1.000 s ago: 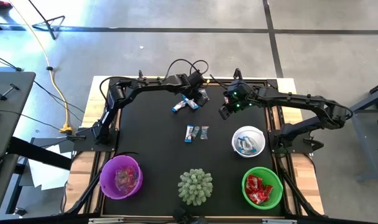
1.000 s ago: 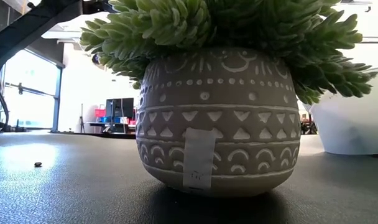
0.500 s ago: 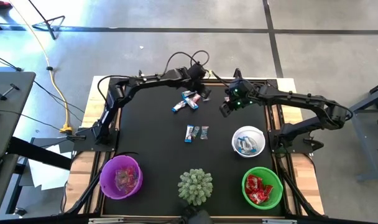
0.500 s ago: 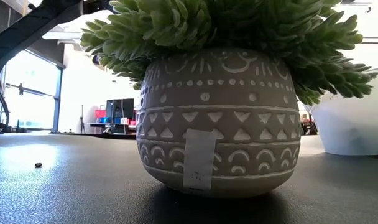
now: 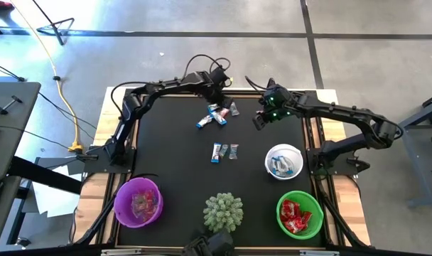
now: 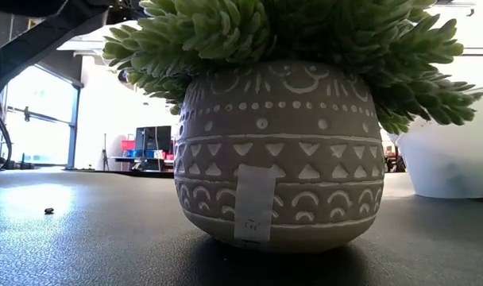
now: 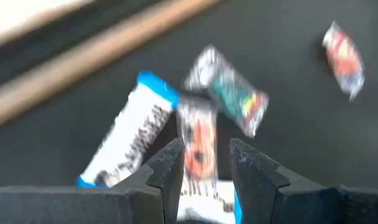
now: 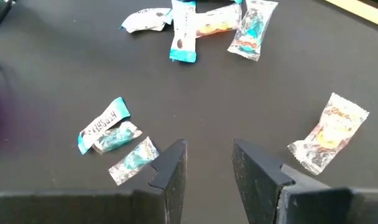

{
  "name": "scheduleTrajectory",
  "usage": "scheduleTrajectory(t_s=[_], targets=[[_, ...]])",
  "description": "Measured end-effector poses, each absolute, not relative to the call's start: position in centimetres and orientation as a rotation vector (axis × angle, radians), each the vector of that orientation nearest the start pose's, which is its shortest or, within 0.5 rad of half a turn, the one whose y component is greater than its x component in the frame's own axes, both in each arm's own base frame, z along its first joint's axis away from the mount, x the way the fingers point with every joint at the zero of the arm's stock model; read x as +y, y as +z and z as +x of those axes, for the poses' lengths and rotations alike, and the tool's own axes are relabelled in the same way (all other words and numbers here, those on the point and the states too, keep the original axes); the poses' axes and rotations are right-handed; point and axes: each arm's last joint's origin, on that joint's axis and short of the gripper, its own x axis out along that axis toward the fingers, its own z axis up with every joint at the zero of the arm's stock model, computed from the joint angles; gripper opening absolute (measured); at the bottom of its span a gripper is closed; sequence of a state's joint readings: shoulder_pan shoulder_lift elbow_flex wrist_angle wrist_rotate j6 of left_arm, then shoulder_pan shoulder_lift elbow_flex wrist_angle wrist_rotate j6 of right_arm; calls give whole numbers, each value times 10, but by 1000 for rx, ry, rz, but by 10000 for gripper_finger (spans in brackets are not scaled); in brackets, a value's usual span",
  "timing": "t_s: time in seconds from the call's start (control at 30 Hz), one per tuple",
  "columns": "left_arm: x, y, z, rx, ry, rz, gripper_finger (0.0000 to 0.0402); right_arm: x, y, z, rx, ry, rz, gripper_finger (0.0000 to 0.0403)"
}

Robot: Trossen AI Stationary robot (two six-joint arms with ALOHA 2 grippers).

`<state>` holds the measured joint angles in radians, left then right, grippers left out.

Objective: Sort candy
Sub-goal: Put the transparent candy wrapper into the purple bucket

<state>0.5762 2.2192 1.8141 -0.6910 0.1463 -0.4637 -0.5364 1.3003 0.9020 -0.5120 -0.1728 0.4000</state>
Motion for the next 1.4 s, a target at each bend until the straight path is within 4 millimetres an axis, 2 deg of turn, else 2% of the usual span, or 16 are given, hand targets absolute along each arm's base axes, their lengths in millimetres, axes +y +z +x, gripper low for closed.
scheduleTrajectory(t_s=[0.5,0.83,1.13,1.27,1.4], targets=[[251,163,402,1017,606,-845,117,-132,242,221,782,-511,695,124],[247,162,400,1055,524,-915,117,-132,242,222,782,-511,695,124],[246,162,400,1053,518,-932,116,-132,243,222,779,-511,694,124],[247,162,399,1061,522,-936,88,-132,243,222,771,-510,691,124],[248,161,398,1067,501,-951,34,-132,243,222,770,-510,691,124]])
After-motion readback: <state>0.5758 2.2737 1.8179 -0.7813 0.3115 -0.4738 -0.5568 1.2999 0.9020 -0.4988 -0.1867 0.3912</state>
